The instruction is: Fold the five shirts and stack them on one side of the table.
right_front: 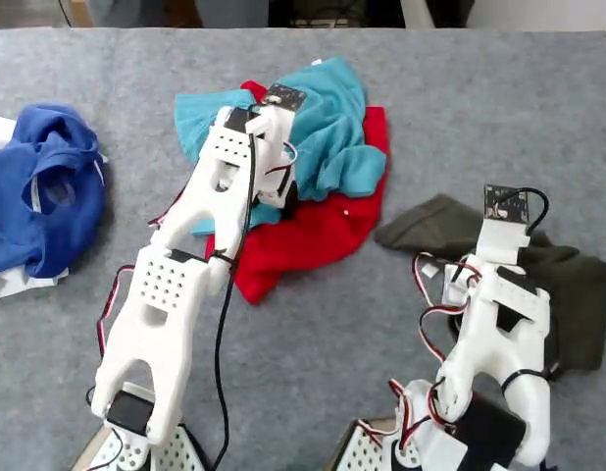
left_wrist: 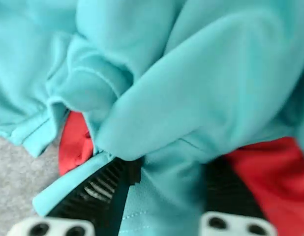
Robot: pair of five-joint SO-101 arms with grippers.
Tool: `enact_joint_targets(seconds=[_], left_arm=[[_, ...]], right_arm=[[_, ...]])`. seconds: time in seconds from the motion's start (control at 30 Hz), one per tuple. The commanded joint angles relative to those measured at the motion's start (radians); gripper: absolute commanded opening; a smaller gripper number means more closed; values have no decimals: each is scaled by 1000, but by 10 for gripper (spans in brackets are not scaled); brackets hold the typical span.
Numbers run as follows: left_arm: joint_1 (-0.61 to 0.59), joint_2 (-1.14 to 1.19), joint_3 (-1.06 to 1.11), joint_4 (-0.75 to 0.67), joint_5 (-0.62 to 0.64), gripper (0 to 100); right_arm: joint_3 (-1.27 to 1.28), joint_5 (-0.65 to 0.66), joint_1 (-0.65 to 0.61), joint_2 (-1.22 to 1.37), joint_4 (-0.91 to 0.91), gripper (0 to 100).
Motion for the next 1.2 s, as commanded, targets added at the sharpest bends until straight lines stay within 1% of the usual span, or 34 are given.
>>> enact_joint_targets(seconds=[0.0,0.07,0.17,0.23,0.43,0.53,0.7,0.83,0.9,0.97,1.07,1.13,1.17], left_arm=[[-18,0,-79,31,5,52],[-28,0,-168,91,3,23],[-68,0,-343,196,3,27],[-122,0,-447,204,6,27],[-351,-78,-736,204,9,27],[-466,-204,-740,201,5,28],[-710,-428,-739,187,5,29],[-915,-551,-739,104,11,29],[-990,-583,-730,58,11,29],[-1026,-586,-731,41,9,29],[-1040,-586,-728,54,6,29],[-1024,-582,-722,100,9,30],[-997,-571,-704,130,5,30]], right_arm=[[1,-6,-14,-1,-12,15],[1,-6,-14,-1,-12,15],[1,-6,-14,-1,-12,15],[1,-6,-14,-1,-12,15],[2,-5,-14,-1,-12,15],[2,-5,-14,-1,-12,15],[2,-5,-14,-1,-12,15],[2,-6,-14,-1,-12,15],[2,-6,-14,-1,-12,15],[2,-6,-14,-1,-12,15],[2,-6,-14,-1,-12,15],[2,-6,-15,-1,-12,15],[2,-6,-15,-1,-12,15]])
